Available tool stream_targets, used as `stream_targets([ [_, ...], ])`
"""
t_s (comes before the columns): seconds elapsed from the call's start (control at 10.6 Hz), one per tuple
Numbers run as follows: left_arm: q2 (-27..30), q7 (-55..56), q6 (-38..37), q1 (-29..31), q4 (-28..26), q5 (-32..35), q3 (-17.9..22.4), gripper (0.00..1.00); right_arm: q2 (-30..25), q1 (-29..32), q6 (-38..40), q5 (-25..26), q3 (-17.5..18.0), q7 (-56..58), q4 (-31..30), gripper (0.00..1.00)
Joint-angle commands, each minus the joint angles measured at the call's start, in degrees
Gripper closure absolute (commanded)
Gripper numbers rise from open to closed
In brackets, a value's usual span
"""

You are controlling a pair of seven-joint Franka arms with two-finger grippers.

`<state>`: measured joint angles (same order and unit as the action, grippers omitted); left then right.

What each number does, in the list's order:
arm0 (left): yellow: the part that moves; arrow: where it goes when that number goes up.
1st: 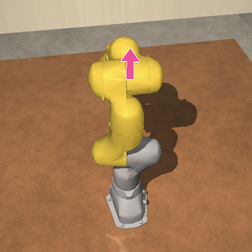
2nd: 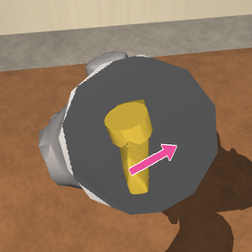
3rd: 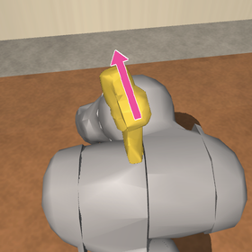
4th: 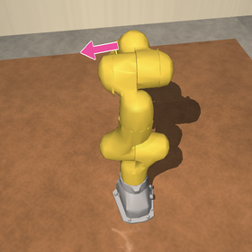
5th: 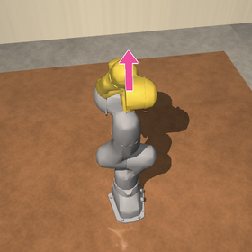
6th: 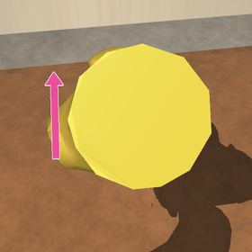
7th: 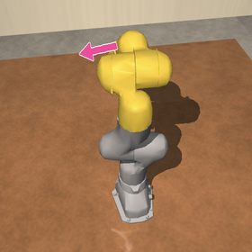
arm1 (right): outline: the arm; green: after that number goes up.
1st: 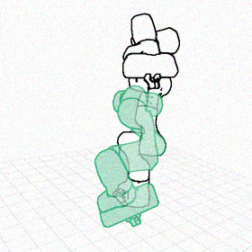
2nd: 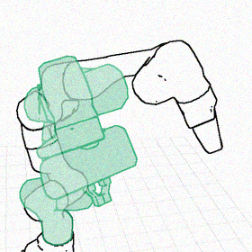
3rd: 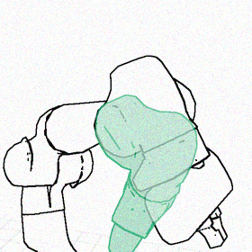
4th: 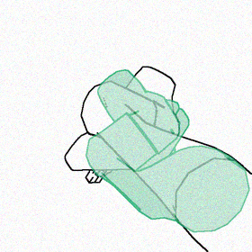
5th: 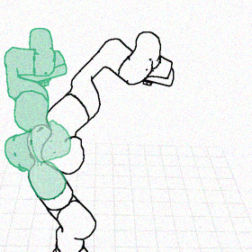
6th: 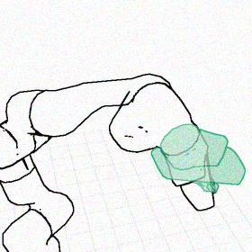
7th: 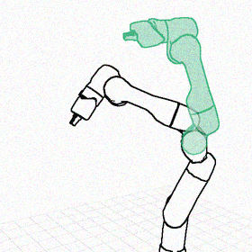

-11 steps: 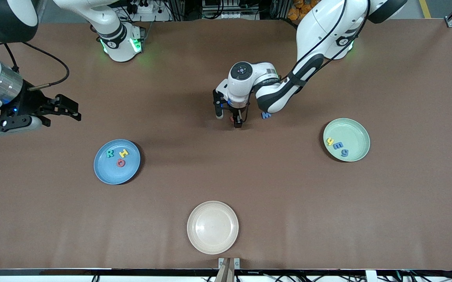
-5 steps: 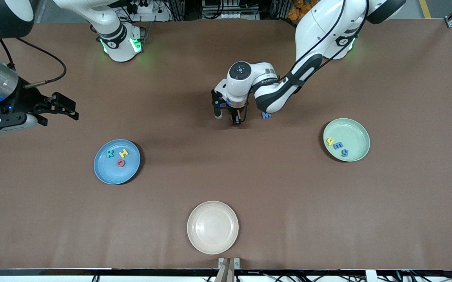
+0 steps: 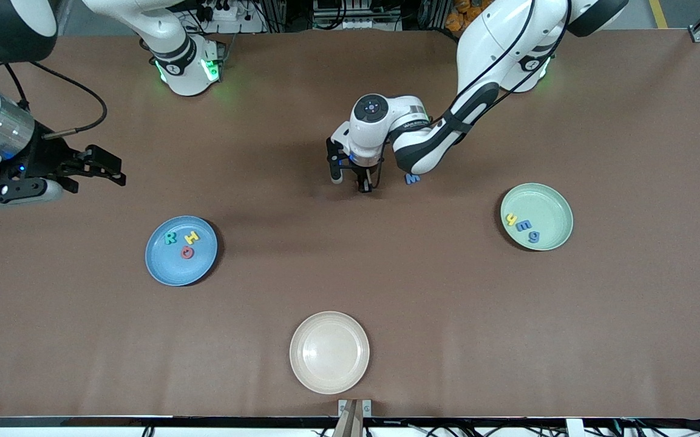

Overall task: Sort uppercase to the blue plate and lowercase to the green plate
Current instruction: 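Lower the left gripper and grasp the pink lowercase w, then release the w on the green plate while the right gripper reaches the W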

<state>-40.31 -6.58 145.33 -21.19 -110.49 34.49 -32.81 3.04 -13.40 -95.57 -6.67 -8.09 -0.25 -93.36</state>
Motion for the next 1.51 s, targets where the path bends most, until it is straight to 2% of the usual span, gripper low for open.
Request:
stream_targets([
  [0.0, -0.65, 1.04, -0.40, 0.10, 1.94, 1.55, 0.64, 0.97, 0.30, -0.66, 0.65, 0.34, 0.35, -3.09, 0.72, 0.00],
  [0.19, 0.57, 0.69, -5.56, 0.97, 3.17, 0.76, 0.38, 1.00, 0.30, -1.10, 0.30, 0.17, 0.44, -3.79, 0.89, 0.00],
  [0.38, 4.08, -0.70, -10.40, 6.13, 3.08, -1.26, -1.36, 1.00, 0.39, -2.15, -0.14, 0.34, 1.75, -8.08, 0.89, 0.00],
  [0.57, 7.85, -2.21, -17.94, 17.44, 3.00, -4.41, -7.76, 1.00, 1.18, -4.08, -1.28, 0.34, 2.64, -12.73, 0.90, 0.00],
  [0.75, 11.03, -2.12, -27.25, 31.84, 2.03, -4.96, -15.14, 1.00, 2.05, -7.24, -3.73, 0.34, 3.60, -19.58, 0.89, 0.00],
  [0.85, 12.52, -1.51, -30.86, 38.53, 1.07, -5.05, -16.92, 1.00, 2.58, -8.82, -5.14, 0.34, 4.30, -22.75, 0.90, 0.00],
  [1.23, 15.52, -3.26, -30.90, 56.58, -4.20, -10.32, -17.02, 1.00, 8.63, -17.69, -11.03, 1.74, 7.38, -34.70, 2.90, 0.00],
  [1.42, 14.47, -3.70, -28.11, 61.34, -6.05, -10.32, -17.02, 1.00, 16.09, -23.76, -11.04, 6.30, 8.26, -41.30, 9.91, 0.00],
])
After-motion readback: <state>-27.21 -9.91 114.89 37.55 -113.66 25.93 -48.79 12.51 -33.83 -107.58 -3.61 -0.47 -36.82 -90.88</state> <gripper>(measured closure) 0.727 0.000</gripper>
